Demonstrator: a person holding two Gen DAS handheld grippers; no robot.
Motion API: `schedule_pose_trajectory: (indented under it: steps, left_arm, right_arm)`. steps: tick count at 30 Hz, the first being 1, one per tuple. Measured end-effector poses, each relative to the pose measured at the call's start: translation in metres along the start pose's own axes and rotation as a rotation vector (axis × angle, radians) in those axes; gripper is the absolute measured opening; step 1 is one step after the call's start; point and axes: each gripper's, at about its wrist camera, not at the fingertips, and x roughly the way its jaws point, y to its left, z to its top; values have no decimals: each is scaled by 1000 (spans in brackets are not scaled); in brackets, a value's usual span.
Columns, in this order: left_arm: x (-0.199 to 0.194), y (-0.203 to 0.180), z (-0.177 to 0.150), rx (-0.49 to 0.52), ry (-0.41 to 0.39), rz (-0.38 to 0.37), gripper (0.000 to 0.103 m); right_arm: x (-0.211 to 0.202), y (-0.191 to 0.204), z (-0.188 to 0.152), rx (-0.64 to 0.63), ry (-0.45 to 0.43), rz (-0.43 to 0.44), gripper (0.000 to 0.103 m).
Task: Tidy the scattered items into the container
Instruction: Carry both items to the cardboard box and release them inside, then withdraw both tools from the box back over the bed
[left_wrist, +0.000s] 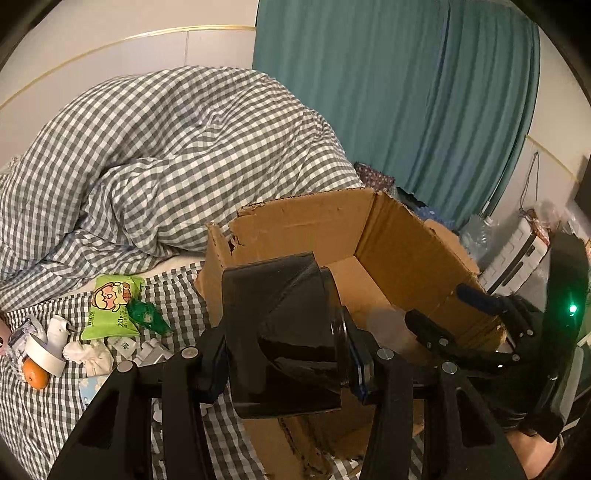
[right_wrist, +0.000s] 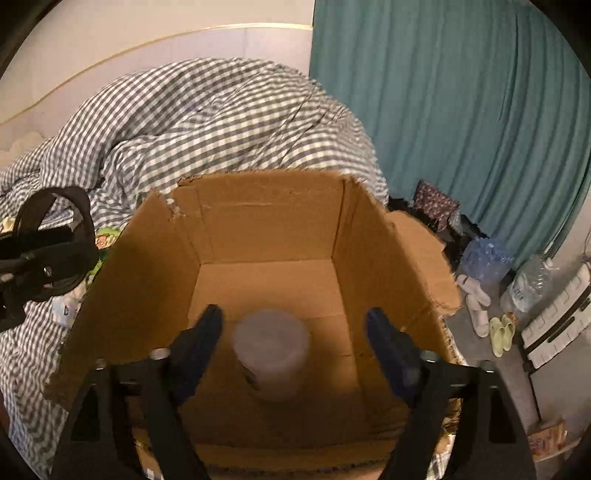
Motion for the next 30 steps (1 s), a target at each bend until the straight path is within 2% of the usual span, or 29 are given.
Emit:
schedule_pose_trajectory:
  steps: [6, 8, 13, 18, 23, 25, 27, 28, 30]
  left_arm:
    - [7, -13, 3, 26, 11, -19, 51]
    - [14, -20, 4, 32, 26, -31, 51]
    - [41, -36, 3, 44, 107, -68, 51]
    - [72, -45, -2, 33, 253, -96, 51]
    - [76, -47, -8, 51, 300, -84, 52]
    - [71, -46, -8, 52, 290, -86, 57]
    - [64, -44, -5, 41, 265, -94, 88]
    - [60, -42, -3, 34, 245, -97, 93]
    - [49, -39, 1, 27, 195, -95, 94]
  right_arm:
    - [-43, -16, 3, 41, -133, -107, 102]
    - [-55, -23, 3, 57, -157, -122, 103]
    - [-68, -41, 4, 92, -151, -136, 103]
    - [-73, -47, 3, 102, -137, -147, 103]
    - [-74, -43, 4, 111, -137, -137, 103]
    - [-77, -39, 5, 104, -138, -138, 103]
    - [-81, -35, 6, 94, -143, -141, 103]
    - [-82, -34, 7, 91, -146, -145, 103]
    - [-86, -30, 8, 86, -150, -148, 103]
